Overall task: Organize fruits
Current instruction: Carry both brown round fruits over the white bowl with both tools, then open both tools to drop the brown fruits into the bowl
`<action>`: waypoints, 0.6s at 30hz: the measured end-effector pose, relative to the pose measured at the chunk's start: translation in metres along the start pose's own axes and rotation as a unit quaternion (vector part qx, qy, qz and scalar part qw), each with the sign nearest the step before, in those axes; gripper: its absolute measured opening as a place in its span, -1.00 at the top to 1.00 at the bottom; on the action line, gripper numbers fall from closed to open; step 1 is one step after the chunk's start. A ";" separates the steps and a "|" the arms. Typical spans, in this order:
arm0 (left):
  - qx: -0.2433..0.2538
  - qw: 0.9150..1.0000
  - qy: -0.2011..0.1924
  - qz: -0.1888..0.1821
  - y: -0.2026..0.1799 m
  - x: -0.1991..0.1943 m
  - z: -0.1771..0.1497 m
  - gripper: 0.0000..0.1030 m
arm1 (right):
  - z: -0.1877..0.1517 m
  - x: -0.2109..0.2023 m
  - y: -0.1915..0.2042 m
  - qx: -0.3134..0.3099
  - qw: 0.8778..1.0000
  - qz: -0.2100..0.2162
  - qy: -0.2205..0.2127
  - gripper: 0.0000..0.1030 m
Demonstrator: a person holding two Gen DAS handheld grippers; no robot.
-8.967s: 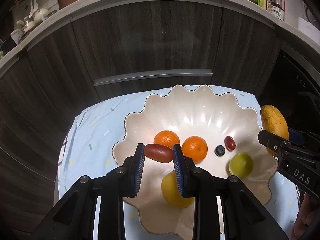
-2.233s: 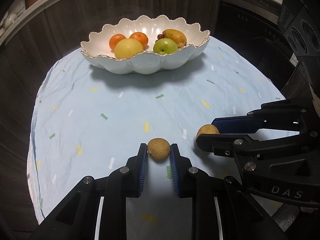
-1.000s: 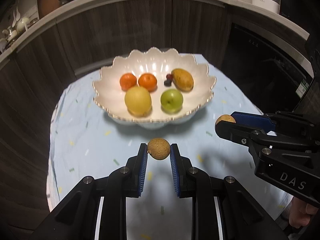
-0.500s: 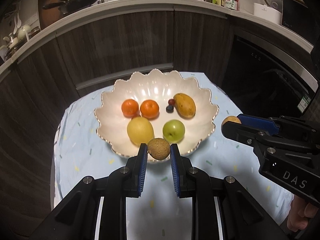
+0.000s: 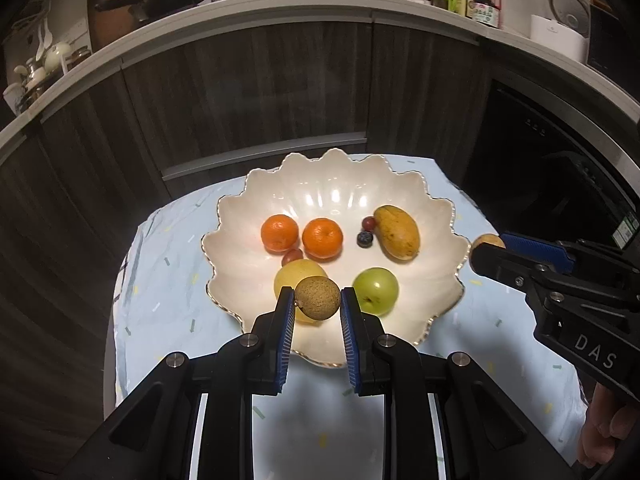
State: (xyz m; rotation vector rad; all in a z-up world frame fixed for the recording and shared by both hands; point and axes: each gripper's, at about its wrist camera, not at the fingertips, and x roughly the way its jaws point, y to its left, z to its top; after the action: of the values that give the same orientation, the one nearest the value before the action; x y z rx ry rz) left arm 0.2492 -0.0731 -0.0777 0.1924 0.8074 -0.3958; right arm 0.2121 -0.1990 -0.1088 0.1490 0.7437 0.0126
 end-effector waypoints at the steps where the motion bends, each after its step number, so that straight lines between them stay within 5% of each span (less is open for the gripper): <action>1: -0.002 1.000 0.002 0.002 0.002 0.003 0.001 0.54 | 0.001 0.003 -0.001 0.001 1.000 -0.002 0.002 0.47; 18: -0.040 0.999 0.026 0.022 0.034 0.053 0.004 0.54 | 0.010 0.052 -0.002 0.019 0.999 -0.037 0.034 0.47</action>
State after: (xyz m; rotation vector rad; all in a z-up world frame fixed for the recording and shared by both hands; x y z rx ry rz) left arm 0.2991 -0.0583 -0.1129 0.1463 0.8671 -0.3177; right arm 0.2571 -0.1988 -0.1371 0.1575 0.8164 -0.0683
